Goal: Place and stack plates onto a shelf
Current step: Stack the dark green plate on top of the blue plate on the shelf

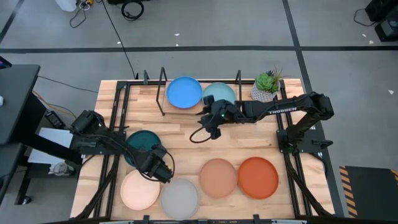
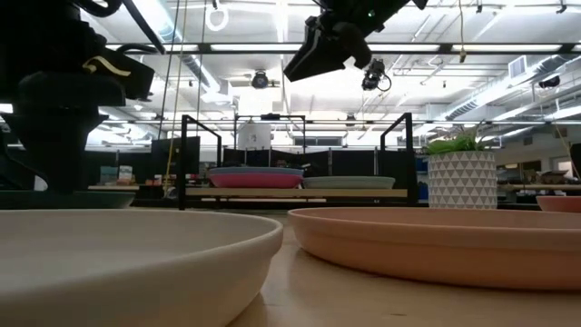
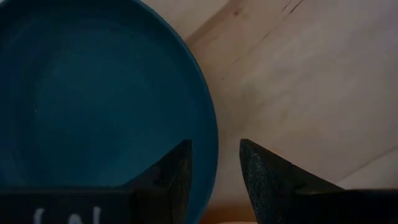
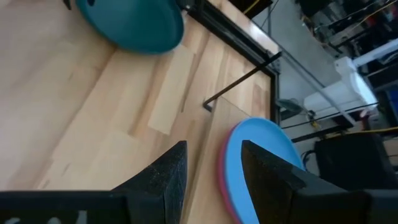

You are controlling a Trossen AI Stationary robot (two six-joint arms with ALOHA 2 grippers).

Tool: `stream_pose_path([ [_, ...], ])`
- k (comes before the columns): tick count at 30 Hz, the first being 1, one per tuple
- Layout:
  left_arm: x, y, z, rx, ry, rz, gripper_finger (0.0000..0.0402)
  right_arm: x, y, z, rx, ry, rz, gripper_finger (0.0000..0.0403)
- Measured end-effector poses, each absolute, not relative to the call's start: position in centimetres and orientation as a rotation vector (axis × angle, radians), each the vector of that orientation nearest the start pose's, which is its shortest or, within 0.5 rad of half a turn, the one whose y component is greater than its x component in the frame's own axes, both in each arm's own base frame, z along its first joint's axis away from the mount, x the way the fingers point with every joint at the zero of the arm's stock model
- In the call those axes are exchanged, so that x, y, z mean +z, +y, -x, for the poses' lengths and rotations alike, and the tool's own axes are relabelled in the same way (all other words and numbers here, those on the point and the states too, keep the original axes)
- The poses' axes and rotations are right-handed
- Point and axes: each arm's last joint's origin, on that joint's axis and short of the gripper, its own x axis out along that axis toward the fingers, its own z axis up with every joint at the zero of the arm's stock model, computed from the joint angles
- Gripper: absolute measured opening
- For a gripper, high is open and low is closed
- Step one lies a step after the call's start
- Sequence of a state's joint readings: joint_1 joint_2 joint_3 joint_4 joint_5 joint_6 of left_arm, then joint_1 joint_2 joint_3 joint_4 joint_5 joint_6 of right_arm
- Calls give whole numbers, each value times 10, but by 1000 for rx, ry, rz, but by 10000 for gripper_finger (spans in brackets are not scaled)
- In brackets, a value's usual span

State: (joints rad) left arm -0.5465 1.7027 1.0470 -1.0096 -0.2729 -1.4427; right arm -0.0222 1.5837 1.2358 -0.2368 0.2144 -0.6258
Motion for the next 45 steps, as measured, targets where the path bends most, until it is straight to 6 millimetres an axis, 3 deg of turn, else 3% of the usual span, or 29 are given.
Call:
stream_pose_path([
  [10, 168, -137, -241, 874, 1253, 529, 142, 291, -22, -356, -10, 581, 663, 158],
  [29, 168, -137, -241, 826, 1274, 466, 142, 284, -32, -351, -13, 664, 583, 158],
  [45, 152, -117, -236, 772, 1369, 304, 141, 268, 1, -338, -47, 876, 470, 158],
])
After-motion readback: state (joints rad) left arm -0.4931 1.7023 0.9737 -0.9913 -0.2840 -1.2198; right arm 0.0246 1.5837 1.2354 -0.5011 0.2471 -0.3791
